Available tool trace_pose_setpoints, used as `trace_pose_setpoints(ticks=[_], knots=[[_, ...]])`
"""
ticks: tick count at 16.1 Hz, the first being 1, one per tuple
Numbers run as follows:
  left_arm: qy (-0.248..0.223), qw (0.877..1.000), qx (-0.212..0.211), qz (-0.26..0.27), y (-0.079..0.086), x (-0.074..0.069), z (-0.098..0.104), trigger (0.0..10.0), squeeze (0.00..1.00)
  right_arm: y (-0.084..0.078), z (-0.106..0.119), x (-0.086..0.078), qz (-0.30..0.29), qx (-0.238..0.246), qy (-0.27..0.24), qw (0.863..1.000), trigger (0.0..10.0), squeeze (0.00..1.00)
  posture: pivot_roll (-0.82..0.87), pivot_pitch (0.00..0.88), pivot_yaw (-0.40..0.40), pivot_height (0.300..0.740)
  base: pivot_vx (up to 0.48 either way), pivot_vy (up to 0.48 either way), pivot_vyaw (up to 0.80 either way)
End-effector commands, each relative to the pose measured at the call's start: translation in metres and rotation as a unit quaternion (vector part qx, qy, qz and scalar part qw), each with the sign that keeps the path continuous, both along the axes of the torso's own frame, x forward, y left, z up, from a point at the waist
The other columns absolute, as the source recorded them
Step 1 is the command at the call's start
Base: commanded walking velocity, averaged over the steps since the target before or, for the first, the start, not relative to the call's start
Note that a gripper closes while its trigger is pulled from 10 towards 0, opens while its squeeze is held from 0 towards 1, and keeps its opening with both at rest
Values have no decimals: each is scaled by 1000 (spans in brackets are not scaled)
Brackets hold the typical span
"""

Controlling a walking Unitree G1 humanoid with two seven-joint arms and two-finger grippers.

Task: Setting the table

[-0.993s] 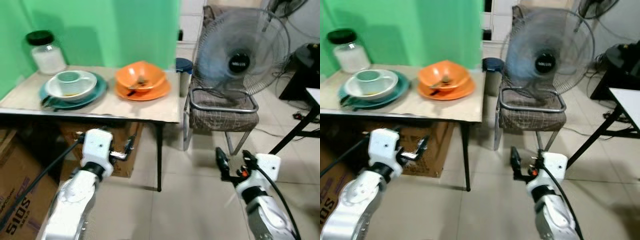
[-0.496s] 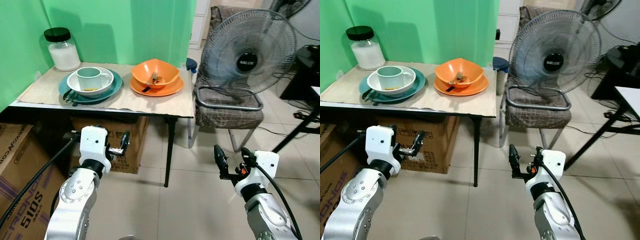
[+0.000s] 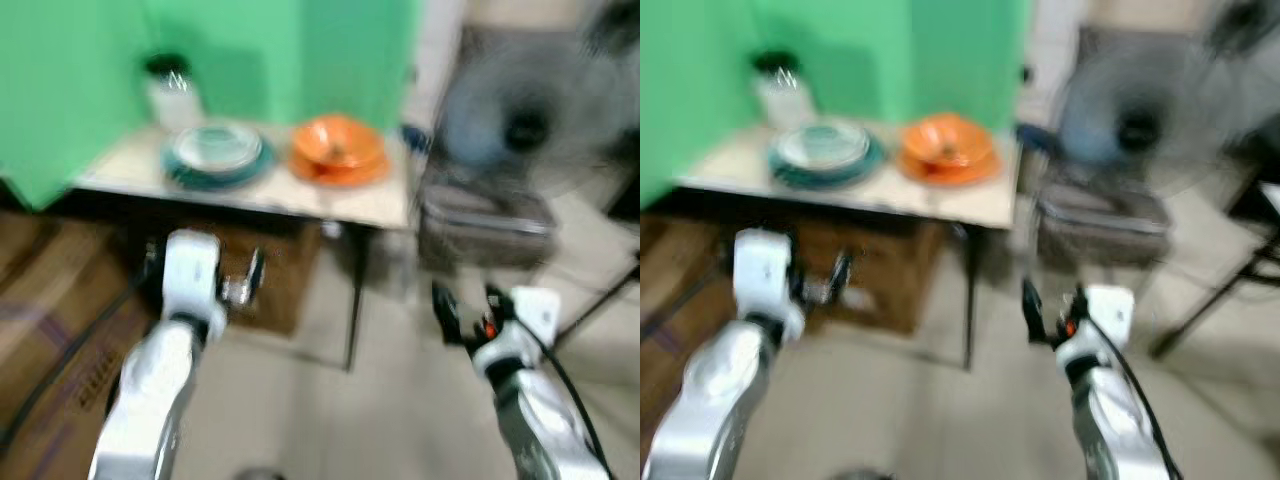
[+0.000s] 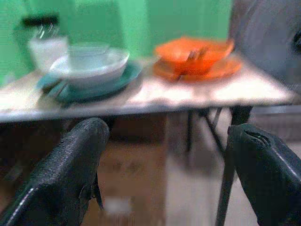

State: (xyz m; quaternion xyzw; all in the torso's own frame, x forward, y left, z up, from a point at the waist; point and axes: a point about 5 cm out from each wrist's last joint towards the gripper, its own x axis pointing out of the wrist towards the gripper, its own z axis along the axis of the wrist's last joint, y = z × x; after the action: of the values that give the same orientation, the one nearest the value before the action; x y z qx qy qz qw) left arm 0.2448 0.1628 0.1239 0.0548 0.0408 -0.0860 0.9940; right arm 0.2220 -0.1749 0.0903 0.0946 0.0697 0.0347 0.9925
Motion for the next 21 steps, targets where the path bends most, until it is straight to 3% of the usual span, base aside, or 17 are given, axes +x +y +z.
trace_pose_setpoints(ticks=[1, 21], knots=[[-11, 1000, 6, -5, -1, 5, 7, 10000, 16, 1, -1, 1, 1, 1, 3, 1000, 10000, 0, 56, 0, -12, 740, 277, 0, 0], [-14, 999, 26, -17, -2, 8, 12, 10000, 27, 1, -1, 4, -10, 13, -3, 1000, 10000, 0, 66, 0, -3, 740, 277, 0, 0]])
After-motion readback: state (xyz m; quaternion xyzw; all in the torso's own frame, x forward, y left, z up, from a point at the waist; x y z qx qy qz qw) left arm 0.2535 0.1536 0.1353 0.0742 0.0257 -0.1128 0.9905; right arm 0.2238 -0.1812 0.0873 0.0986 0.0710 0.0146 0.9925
